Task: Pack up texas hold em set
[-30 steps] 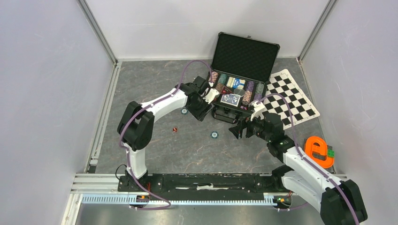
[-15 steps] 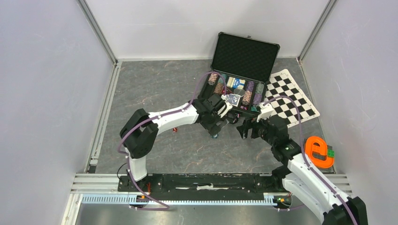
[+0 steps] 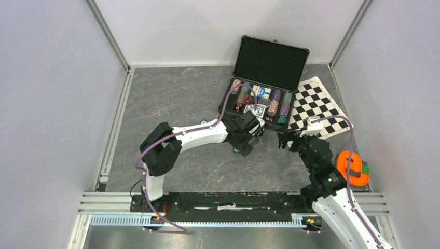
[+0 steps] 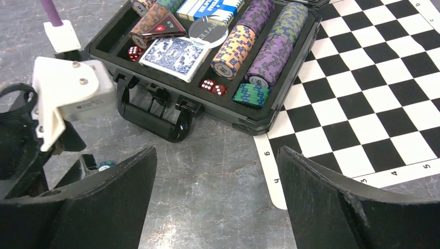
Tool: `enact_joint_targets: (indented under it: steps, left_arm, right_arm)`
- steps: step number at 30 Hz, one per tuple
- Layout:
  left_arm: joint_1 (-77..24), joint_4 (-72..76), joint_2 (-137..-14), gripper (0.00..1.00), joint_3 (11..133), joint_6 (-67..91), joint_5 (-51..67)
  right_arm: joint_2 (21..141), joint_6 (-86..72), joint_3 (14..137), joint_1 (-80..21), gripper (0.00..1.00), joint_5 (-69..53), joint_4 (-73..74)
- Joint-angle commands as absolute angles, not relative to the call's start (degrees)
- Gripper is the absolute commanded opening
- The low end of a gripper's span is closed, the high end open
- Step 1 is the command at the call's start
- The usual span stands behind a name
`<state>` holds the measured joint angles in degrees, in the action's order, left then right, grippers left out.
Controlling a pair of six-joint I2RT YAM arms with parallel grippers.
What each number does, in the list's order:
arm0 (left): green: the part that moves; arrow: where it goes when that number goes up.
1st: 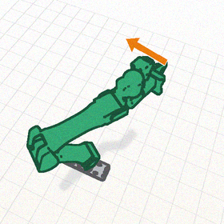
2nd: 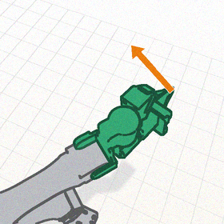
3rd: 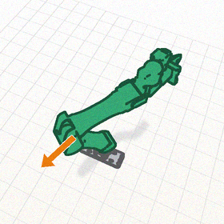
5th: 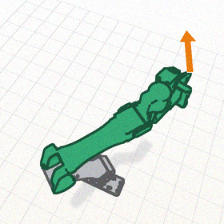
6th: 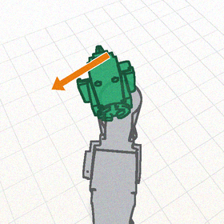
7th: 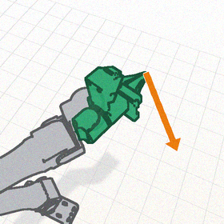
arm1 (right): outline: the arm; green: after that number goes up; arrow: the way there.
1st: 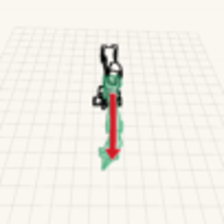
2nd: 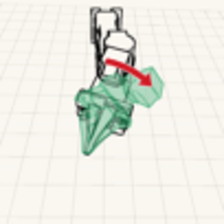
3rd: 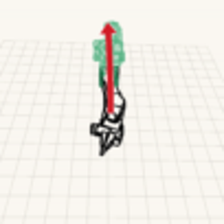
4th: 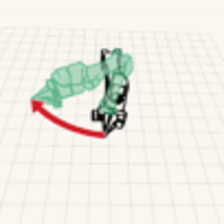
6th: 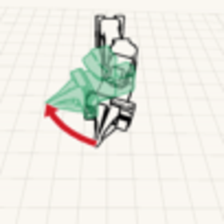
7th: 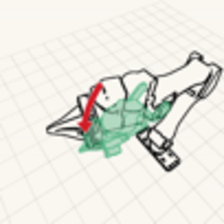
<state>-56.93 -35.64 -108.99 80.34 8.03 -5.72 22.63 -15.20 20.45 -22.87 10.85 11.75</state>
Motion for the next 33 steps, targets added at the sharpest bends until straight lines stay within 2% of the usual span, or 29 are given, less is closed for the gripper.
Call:
enact_joint_targets:
  steps: [1, 9, 17, 19, 22, 33]
  left_arm:
    - [-57.13, -36.64, -111.91, 0.94, 84.11, 9.68, -3.59]
    - [-57.03, -38.32, -115.32, 0.88, 85.97, 10.11, -3.17]
    - [-56.59, -42.09, -119.29, 0.68, 88.48, 10.53, -0.85]
    - [-56.52, -42.04, -119.55, 0.68, 88.29, 10.6, -0.27]
    - [-56.51, -42.01, -119.89, 0.73, 88.25, 11.11, -2.19]
    - [-54.22, -40.17, -119.08, 0.7, 86.89, 10.76, 2.52]
  right_arm:
    - [22.69, -14.89, 22.41, -22.94, 0.91, 12.91, 12.26]
    - [23.0, -15.09, 21.84, -22.92, 0.91, 11.99, 12.17]
    - [23.63, -15.11, 21.71, -22.94, 0.91, 9.94, 11.39]
    - [23.65, -15.04, 21.75, -22.94, 0.91, 9.98, 11.36]
    - [23.75, -14.9, 21.67, -22.91, 0.91, 9.29, 11.25]
    - [24.2, -14.73, 21.63, -22.92, 0.91, 7.91, 10.9]
